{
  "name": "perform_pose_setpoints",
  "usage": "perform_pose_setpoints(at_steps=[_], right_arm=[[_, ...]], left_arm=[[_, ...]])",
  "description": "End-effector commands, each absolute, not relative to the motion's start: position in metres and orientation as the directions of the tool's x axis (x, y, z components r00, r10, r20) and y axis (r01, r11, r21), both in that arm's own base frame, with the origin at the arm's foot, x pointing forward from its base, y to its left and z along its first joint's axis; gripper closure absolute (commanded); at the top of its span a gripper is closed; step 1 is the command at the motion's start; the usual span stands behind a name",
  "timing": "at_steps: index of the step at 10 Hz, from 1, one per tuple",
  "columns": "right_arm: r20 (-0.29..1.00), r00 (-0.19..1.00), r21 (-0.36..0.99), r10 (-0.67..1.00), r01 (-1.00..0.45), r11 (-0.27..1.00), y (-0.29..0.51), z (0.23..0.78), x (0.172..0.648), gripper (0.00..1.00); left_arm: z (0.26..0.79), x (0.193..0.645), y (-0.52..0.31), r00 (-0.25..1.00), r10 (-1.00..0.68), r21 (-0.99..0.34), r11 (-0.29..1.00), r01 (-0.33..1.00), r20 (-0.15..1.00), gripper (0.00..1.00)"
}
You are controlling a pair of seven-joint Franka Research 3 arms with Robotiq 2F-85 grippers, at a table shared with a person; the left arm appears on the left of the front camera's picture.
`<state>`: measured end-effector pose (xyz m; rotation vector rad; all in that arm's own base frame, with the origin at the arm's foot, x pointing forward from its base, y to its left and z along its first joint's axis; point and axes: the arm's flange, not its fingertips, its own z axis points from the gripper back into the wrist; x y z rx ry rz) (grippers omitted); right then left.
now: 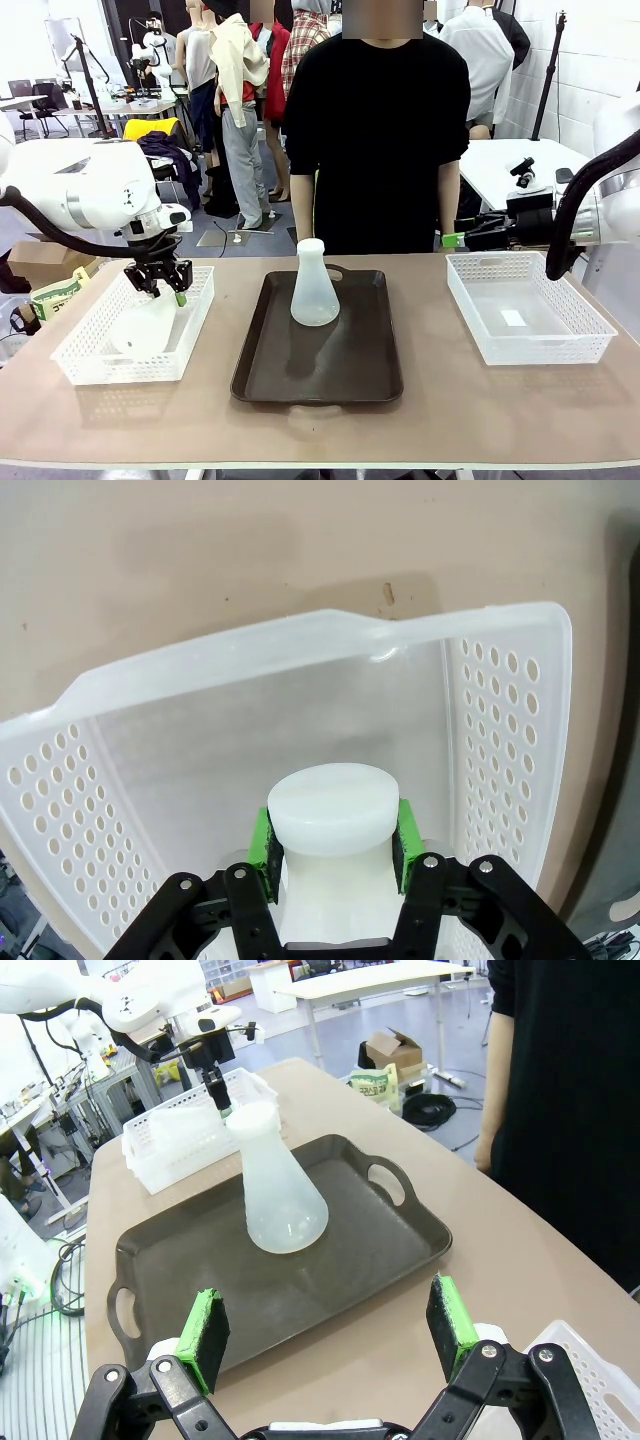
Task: Prepare the laboratory tools.
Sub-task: Place the picked Big flask upright in the Handle tray as directed by the person.
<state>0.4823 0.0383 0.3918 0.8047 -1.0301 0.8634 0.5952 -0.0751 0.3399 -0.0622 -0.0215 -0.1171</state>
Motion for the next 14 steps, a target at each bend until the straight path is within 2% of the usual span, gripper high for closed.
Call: perform_pose_setpoints(at_steps=[1, 4, 8, 11, 14], right_arm=[[0.940, 0.267, 0.152, 0.215, -0.887, 0.435, 0.038, 0.392, 0.482, 0.00], [0.940, 0.267, 0.152, 0.215, -0.887, 0.435, 0.038, 0.392, 0.482, 0.00], [0.940, 0.267, 0.152, 0.215, -0.887, 0.435, 0.038, 0.392, 0.482, 0.00], [0.940, 0.267, 0.152, 0.215, -0.887, 0.435, 0.038, 0.392, 0.482, 0.00], [0.940, 0.267, 0.152, 0.215, -0.887, 0.435, 0.038, 0.392, 0.482, 0.00]], left_arm=[[0.352, 0.580, -0.066, 0.993, -0.120, -0.047, 0.992, 0.120, 0.017, 1.00], [0.400, 0.558, -0.062, 0.995, -0.096, -0.020, 0.995, 0.096, 0.018, 1.00], [0.445, 0.526, -0.063, 0.978, -0.133, -0.056, 0.988, 0.144, 0.158, 1.00], [0.469, 0.508, -0.062, 0.963, -0.151, -0.091, 0.980, 0.175, 0.223, 1.00], [0.472, 0.505, -0.064, 0.961, -0.169, -0.093, 0.977, 0.193, 0.217, 1.00]])
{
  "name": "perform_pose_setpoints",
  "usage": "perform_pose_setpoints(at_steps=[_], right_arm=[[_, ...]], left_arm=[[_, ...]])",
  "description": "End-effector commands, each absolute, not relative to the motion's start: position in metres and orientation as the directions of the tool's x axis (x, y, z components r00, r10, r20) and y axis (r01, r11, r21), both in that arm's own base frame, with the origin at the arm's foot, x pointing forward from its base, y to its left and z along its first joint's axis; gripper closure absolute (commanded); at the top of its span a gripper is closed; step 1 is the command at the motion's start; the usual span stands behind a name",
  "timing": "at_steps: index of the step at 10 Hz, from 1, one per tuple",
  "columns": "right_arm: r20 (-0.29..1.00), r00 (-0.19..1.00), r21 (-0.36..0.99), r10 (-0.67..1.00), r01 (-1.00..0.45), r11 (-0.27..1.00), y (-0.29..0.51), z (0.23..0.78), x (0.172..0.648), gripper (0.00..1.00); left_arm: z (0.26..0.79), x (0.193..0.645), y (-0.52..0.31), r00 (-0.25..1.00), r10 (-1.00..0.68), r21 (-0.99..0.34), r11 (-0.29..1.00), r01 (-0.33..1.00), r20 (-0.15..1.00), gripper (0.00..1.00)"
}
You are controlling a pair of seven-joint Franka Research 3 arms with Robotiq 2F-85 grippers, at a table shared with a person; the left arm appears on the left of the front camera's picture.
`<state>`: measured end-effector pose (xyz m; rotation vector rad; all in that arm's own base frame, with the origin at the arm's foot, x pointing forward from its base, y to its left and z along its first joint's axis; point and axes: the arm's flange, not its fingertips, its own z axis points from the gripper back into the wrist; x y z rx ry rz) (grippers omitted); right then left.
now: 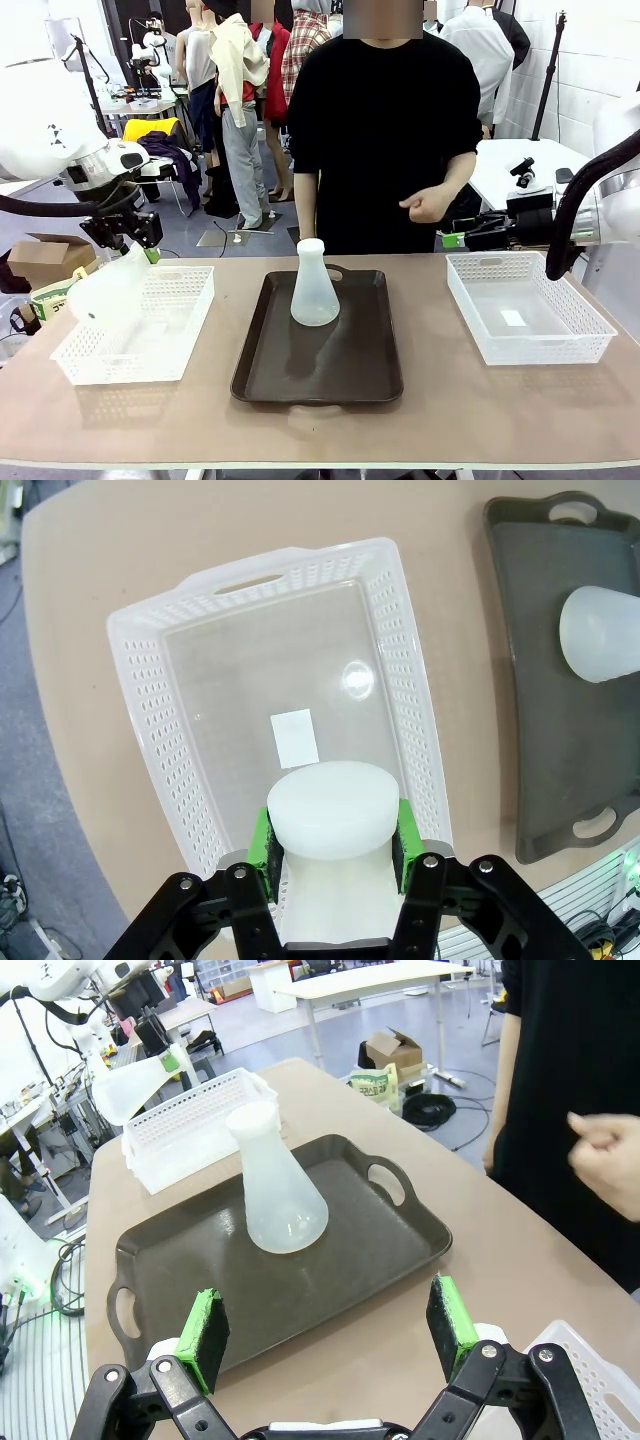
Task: Prepare the laboratory tools.
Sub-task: Place the picked Big flask upright in the Handle tray as directed by the person.
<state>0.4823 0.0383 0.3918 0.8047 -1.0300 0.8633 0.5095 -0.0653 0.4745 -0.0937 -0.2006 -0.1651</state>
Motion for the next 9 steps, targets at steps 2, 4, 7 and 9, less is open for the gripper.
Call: perform_pose_setpoints(at_steps=[2, 4, 7, 9], right_arm=[[0.940, 0.267, 0.152, 0.215, -0.887, 0.435, 0.0384, 0.3920, 0.4819, 0.00], [0.940, 0.267, 0.152, 0.215, -0.887, 0.435, 0.0384, 0.3920, 0.4819, 0.00], [0.940, 0.267, 0.152, 0.215, -0.887, 0.435, 0.0384, 0.3920, 0.4819, 0.00], [0.940, 0.267, 0.152, 0.215, -0.887, 0.435, 0.0384, 0.3920, 0.4819, 0.00]], left_arm=[[0.4745, 0.5095, -0.0653, 0.966, -0.154, -0.076, 0.982, 0.172, 0.206, 1.00], [0.4745, 0.5095, -0.0653, 0.966, -0.154, -0.076, 0.982, 0.172, 0.206, 1.00], [0.4745, 0.5095, -0.0653, 0.966, -0.154, -0.076, 0.982, 0.172, 0.206, 1.00], [0.4745, 0.5095, -0.0653, 0.966, -0.154, -0.076, 0.982, 0.172, 0.206, 1.00]])
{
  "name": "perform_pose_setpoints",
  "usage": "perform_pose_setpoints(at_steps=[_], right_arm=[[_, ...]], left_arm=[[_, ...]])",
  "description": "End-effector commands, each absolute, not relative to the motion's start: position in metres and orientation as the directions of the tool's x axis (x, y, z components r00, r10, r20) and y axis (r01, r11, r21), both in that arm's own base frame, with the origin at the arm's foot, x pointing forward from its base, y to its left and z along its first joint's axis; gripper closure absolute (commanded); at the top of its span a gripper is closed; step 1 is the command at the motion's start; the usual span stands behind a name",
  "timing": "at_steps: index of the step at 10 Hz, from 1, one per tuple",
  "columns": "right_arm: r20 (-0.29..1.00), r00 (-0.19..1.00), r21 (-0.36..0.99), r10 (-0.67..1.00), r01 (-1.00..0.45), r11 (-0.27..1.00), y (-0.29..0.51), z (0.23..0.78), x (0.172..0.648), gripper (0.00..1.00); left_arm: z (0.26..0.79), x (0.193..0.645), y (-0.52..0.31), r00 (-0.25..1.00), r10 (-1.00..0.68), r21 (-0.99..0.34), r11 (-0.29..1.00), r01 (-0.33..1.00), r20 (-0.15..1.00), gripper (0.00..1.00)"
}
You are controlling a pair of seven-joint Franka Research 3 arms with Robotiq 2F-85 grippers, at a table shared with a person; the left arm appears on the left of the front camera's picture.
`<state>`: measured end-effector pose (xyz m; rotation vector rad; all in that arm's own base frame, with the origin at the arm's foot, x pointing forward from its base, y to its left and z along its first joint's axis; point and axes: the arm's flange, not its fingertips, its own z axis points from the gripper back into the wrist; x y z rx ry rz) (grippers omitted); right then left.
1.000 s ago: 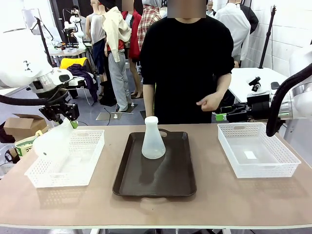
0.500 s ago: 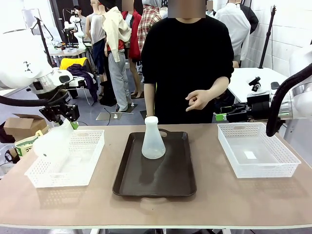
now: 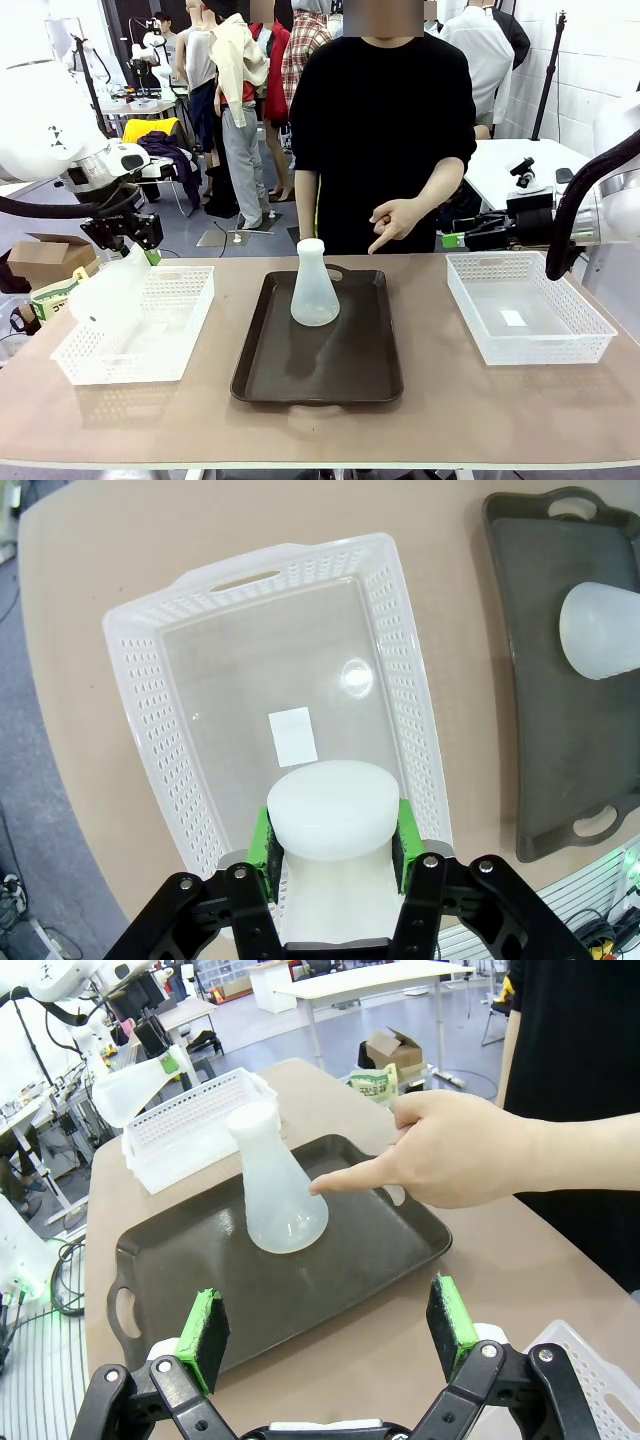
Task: Prepare the laboratory tools.
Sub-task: Place the picked Big flask upright in the Handle tray as directed by the person.
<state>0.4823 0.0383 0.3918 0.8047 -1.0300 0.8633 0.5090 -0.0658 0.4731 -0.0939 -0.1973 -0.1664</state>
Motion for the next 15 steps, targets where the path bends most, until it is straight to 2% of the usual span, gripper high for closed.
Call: perform_pose_setpoints(at_steps=[1, 4, 6, 8, 9, 11, 12, 15], right_arm=[[0.940, 0.267, 0.152, 0.215, -0.887, 0.435, 0.038, 0.392, 0.482, 0.00], [0.940, 0.267, 0.152, 0.215, -0.887, 0.435, 0.038, 0.392, 0.482, 0.00], [0.940, 0.267, 0.152, 0.215, -0.887, 0.435, 0.038, 0.392, 0.482, 0.00], [0.940, 0.267, 0.152, 0.215, -0.887, 0.435, 0.038, 0.392, 0.482, 0.00], [0.940, 0.267, 0.152, 0.215, -0.887, 0.435, 0.038, 0.392, 0.482, 0.00], [0.940, 0.267, 0.152, 0.215, -0.887, 0.435, 0.038, 0.392, 0.482, 0.00], [0.940, 0.267, 0.152, 0.215, -0.887, 0.435, 0.038, 0.392, 0.482, 0.00], [0.940, 0.267, 0.152, 0.215, -0.887, 0.435, 0.038, 0.392, 0.482, 0.00]], left_arm=[[0.475, 0.510, -0.065, 0.966, -0.154, -0.076, 0.982, 0.172, 0.206, 1.00], [0.473, 0.509, -0.066, 0.967, -0.155, -0.076, 0.982, 0.173, 0.203, 1.00], [0.498, 0.489, -0.081, 0.874, -0.325, -0.066, 0.926, 0.371, 0.361, 1.00], [0.522, 0.473, -0.098, 0.733, -0.469, -0.107, 0.803, 0.586, 0.493, 1.00], [0.532, 0.466, -0.107, 0.599, -0.531, -0.110, 0.687, 0.719, 0.599, 1.00], [0.535, 0.459, -0.121, 0.345, -0.578, -0.146, 0.363, 0.920, 0.739, 1.00], [0.533, 0.455, -0.123, 0.241, -0.555, -0.178, 0.167, 0.970, 0.796, 1.00], [0.523, 0.451, -0.126, -0.059, -0.413, -0.050, -0.248, 0.967, 0.909, 1.00]])
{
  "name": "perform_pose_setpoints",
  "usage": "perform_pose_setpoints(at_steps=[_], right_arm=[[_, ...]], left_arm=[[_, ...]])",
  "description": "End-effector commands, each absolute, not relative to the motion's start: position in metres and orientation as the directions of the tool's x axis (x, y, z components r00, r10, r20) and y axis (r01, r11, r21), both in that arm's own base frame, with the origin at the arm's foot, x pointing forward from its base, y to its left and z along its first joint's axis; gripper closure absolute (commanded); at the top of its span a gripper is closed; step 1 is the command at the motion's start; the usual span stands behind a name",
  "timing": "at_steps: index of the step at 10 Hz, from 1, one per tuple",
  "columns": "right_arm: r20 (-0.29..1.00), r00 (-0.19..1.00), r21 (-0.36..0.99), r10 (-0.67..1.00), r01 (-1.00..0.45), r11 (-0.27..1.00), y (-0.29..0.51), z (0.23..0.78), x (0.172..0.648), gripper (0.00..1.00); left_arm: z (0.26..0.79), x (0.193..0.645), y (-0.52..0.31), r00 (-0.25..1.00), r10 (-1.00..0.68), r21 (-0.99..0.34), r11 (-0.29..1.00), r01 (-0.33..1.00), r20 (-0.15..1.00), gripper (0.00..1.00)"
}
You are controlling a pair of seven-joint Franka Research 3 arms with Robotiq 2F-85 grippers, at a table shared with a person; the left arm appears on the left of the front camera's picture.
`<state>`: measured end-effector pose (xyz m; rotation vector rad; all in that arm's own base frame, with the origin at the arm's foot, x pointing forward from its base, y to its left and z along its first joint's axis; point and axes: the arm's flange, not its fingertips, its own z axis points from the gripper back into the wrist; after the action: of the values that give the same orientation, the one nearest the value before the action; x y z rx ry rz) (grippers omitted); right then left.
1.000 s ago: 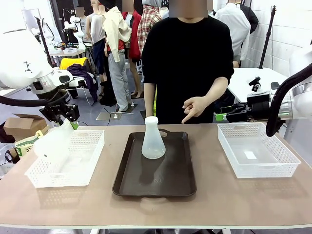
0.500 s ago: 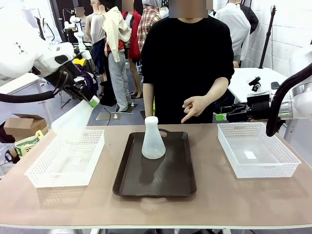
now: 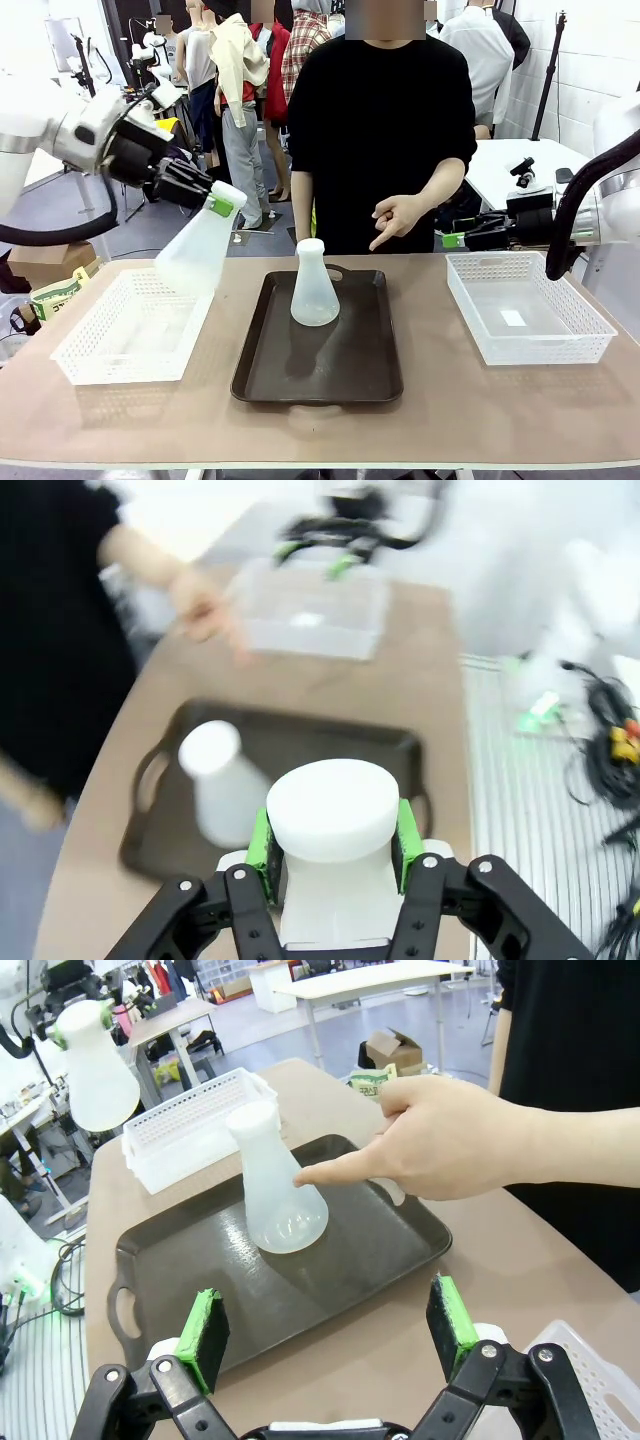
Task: Prepare the laboratory tools.
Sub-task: Place the picked Big flask upright in the Handle tray as directed by the person.
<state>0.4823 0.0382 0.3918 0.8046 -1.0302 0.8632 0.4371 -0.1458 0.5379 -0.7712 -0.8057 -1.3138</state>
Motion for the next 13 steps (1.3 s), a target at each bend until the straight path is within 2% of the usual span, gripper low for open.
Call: perform_pose_setpoints(at_steps=[1, 5, 6, 7, 9, 10, 12, 13], right_arm=[[0.940, 0.267, 0.152, 0.215, -0.887, 0.435, 0.038, 0.392, 0.482, 0.00], [0.940, 0.267, 0.152, 0.215, -0.887, 0.435, 0.038, 0.392, 0.482, 0.00], [0.940, 0.267, 0.152, 0.215, -0.887, 0.435, 0.038, 0.392, 0.482, 0.00], [0.940, 0.267, 0.152, 0.215, -0.887, 0.435, 0.038, 0.392, 0.482, 0.00], [0.940, 0.267, 0.152, 0.215, -0.887, 0.435, 0.038, 0.392, 0.482, 0.00], [0.940, 0.267, 0.152, 0.215, -0.887, 0.435, 0.038, 0.392, 0.482, 0.00], [0.940, 0.267, 0.152, 0.215, -0.887, 0.435, 0.038, 0.392, 0.482, 0.00], [0.940, 0.267, 0.152, 0.215, -0.887, 0.435, 0.038, 0.392, 0.482, 0.00]], left_arm=[[0.517, 0.455, -0.126, -0.094, -0.323, -0.020, -0.330, 0.944, 0.942, 1.00], [0.481, 0.462, -0.149, -0.039, -0.232, -0.007, -0.194, 0.981, 0.972, 1.00], [0.479, 0.465, -0.149, 0.032, -0.222, -0.054, -0.093, 0.994, 0.974, 1.00], [0.477, 0.457, -0.141, -0.039, -0.261, -0.026, -0.241, 0.970, 0.965, 1.00], [0.477, 0.457, -0.141, -0.039, -0.261, -0.026, -0.241, 0.970, 0.965, 1.00], [0.469, 0.463, -0.145, -0.010, -0.254, -0.043, -0.201, 0.979, 0.967, 1.00], [0.412, 0.471, -0.179, 0.001, -0.150, -0.032, -0.211, 0.977, 0.989, 1.00], [0.395, 0.467, -0.197, -0.034, -0.115, 0.011, -0.199, 0.980, 0.993, 1.00]])
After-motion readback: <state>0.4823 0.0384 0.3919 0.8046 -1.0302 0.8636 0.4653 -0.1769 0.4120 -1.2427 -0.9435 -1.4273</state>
